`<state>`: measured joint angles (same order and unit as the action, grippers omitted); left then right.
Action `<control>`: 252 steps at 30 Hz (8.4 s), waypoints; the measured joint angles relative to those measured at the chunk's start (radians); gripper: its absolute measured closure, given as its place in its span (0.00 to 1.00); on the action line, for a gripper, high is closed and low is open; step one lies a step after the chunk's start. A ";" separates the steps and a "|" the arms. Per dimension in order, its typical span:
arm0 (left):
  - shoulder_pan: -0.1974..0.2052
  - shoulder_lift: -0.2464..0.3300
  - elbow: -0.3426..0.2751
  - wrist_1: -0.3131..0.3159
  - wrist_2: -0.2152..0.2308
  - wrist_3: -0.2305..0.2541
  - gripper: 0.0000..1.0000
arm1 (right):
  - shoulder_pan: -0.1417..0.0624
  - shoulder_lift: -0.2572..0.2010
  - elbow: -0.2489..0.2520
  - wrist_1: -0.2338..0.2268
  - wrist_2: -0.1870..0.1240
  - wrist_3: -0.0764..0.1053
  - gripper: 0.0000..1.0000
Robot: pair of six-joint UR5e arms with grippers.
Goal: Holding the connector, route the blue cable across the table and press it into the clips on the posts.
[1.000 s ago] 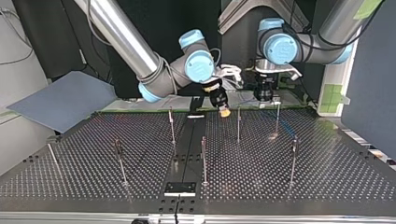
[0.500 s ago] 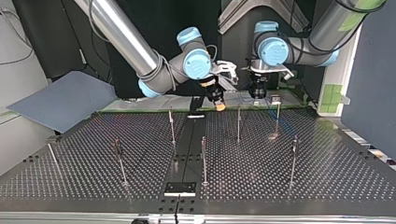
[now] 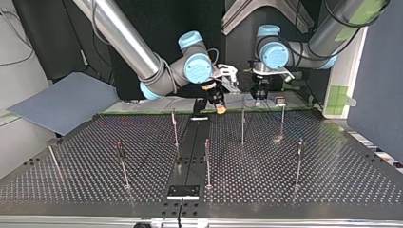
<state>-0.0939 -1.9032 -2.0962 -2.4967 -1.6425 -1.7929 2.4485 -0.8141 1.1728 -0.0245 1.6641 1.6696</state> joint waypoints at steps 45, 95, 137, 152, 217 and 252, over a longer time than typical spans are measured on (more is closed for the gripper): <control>0.050 -0.104 0.138 0.062 0.050 -0.016 1.00 | -0.059 0.013 0.000 -0.082 -0.053 0.024 1.00; 0.026 -0.125 0.199 -0.170 -0.006 0.033 0.00 | -0.140 0.052 -0.010 -0.110 -0.090 0.027 1.00; -0.232 0.090 -0.012 -0.014 -0.097 -0.068 0.00 | -0.158 0.037 -0.011 -0.078 -0.092 0.026 1.00; -0.258 -0.012 0.129 -0.031 -0.114 -0.091 0.00 | -0.182 0.036 -0.011 -0.074 -0.104 0.029 1.00; -0.284 -0.177 0.356 -0.175 -0.277 -0.105 1.00 | -0.181 -0.015 -0.011 -0.046 -0.145 0.028 1.00; -0.305 0.186 0.358 -0.279 -0.275 -0.102 1.00 | -0.190 -0.346 0.009 0.070 -0.141 0.060 1.00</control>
<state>-0.3986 -1.7170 -1.7382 -2.7756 -1.9174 -1.8953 2.2588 -1.1599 1.1820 0.0456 1.5231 1.7298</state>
